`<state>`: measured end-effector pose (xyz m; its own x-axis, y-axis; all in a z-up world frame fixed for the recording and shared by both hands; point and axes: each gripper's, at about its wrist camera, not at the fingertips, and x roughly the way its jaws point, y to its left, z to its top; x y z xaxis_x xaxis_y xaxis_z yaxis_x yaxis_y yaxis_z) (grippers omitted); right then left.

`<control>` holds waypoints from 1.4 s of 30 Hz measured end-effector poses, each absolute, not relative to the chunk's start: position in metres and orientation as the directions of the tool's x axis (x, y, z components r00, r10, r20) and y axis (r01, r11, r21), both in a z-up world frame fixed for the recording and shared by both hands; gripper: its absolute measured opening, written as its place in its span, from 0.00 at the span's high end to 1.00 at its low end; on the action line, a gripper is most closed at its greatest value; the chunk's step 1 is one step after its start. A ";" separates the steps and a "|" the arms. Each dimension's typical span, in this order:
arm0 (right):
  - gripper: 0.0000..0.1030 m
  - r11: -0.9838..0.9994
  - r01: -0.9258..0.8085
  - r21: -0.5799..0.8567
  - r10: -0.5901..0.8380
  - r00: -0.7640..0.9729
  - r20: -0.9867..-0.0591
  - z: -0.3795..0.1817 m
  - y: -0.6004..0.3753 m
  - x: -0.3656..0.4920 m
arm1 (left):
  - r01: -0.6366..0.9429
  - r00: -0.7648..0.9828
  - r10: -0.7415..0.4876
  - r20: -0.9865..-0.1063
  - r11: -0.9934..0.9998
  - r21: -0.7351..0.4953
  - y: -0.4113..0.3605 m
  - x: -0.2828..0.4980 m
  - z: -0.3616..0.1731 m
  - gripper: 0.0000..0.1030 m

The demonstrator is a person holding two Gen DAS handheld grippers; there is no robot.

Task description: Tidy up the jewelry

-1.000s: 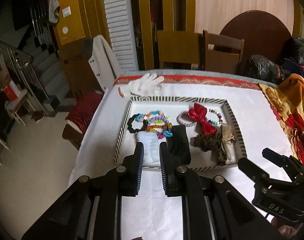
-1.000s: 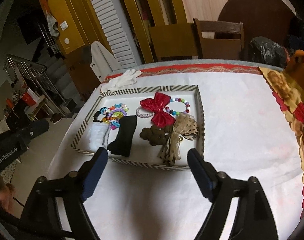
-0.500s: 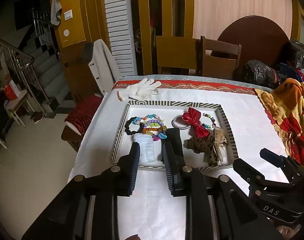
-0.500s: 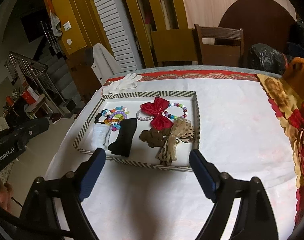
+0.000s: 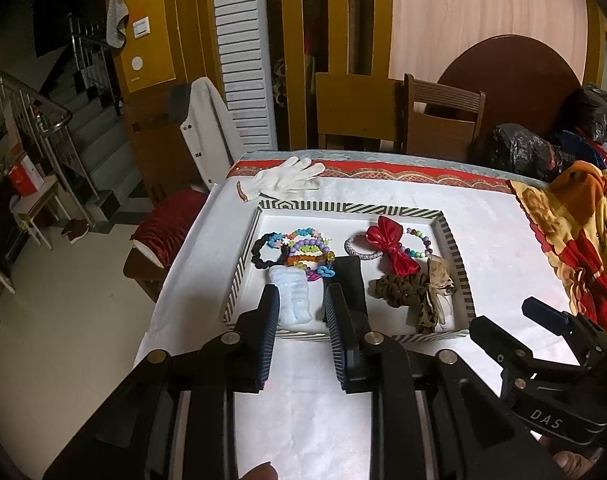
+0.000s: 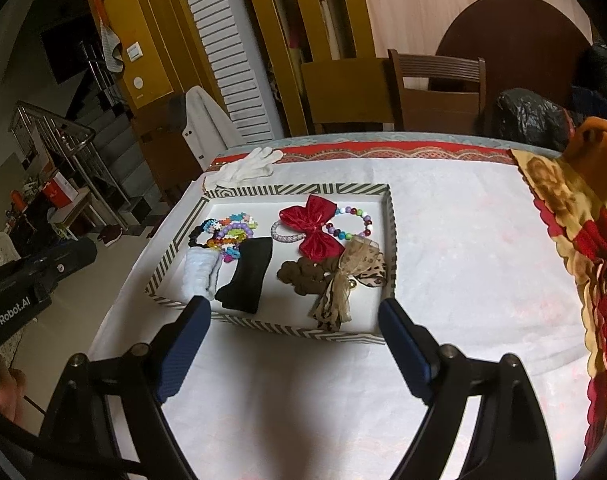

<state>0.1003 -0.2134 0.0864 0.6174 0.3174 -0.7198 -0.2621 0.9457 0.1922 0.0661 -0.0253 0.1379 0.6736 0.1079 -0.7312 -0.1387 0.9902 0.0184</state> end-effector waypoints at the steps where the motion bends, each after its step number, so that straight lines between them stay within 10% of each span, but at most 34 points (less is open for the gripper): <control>1: 0.14 0.946 -0.262 0.192 0.317 0.617 -0.720 0.086 -0.213 0.100 | -0.141 0.672 0.112 -0.732 0.990 0.022 -0.026 0.066 0.138 0.80; 42: 0.14 0.940 -0.280 0.194 0.327 0.583 -0.744 0.075 -0.193 0.104 | -0.143 0.656 0.106 -0.747 0.990 0.015 -0.014 0.067 0.127 0.80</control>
<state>0.1042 -0.1935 0.0745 0.5834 0.3267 -0.7436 -0.2797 0.9404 0.1937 0.0667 -0.0139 0.1274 0.6563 0.1058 -0.7471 -0.1428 0.9896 0.0147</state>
